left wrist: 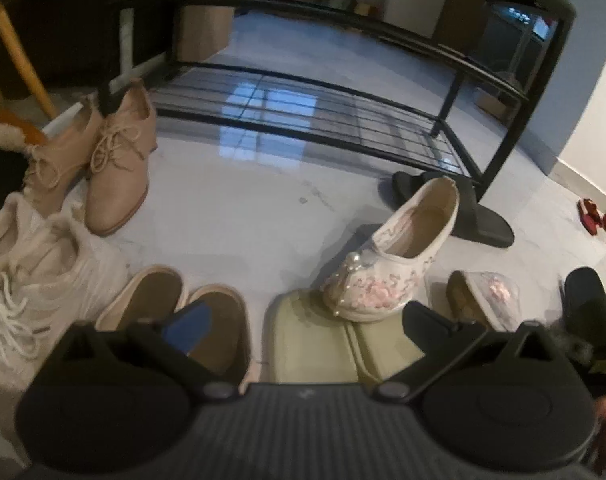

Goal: Organize scattered shoes

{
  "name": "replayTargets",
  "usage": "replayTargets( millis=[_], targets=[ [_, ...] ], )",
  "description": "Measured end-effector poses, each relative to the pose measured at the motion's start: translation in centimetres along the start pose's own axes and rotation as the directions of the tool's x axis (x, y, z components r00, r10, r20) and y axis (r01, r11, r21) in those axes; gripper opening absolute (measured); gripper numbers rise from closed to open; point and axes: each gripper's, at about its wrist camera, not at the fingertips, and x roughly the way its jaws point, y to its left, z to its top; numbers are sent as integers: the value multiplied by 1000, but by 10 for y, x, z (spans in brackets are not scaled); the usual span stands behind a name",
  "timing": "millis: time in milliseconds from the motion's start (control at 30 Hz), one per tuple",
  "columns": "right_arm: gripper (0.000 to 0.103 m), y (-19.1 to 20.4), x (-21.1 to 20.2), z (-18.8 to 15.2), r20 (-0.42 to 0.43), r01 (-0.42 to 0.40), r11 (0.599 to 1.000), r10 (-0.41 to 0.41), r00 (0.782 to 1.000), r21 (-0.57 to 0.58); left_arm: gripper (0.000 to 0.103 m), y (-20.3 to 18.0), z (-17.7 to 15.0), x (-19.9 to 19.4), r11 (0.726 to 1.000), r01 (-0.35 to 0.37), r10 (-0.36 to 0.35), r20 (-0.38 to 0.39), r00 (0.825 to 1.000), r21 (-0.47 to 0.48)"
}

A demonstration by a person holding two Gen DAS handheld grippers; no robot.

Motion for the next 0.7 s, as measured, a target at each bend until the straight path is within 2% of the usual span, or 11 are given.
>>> replayTargets(
  millis=[67, 133, 233, 333, 367, 467, 533, 567, 600, 667, 700],
  targets=[
    [71, 28, 4, -10, 31, 94, 977, -90, 995, -193, 102, -1, -1, 3, 1000, -2, 3, -11, 1000, 8],
    [69, 46, -1, -18, 81, 135, 939, -115, 990, -316, 102, 1, -1, 5, 1000, -4, 4, -21, 1000, 2],
    [67, 63, -23, -26, 230, 292, 869, -214, 949, -400, 102, 3, -3, 11, 1000, -18, 18, -34, 999, -4],
    [64, 72, -39, -33, 371, 502, 744, -358, 857, -441, 102, 3, -4, 14, 1000, -24, 24, -44, 999, -4],
    [62, 73, -42, -38, 428, 614, 644, -445, 786, -457, 102, 2, -5, 15, 1000, -22, 22, -51, 998, -5],
    [58, 74, -42, -46, 441, 697, 521, -542, 716, -492, 102, 0, -7, 17, 1000, -16, 16, -69, 997, -3],
    [63, 81, -36, -52, 394, 679, 454, -573, 719, -577, 102, -4, -9, 18, 1000, -2, 3, -84, 996, 9],
    [71, 88, -26, -61, 357, 646, 385, -596, 719, -659, 102, -3, -9, 16, 1000, 0, 1, -82, 997, 7],
    [91, 95, -15, -73, 304, 579, 312, -616, 727, -754, 102, -2, -8, 15, 1000, 2, -1, -80, 997, 4],
    [92, 104, -8, -89, 263, 504, 241, -629, 732, -829, 102, -1, -8, 13, 1000, 5, -5, -75, 997, -1],
    [101, 109, -13, -90, 260, 503, 238, -633, 729, -831, 102, -1, -8, 12, 1000, 7, -7, -73, 997, -4]
  ],
)
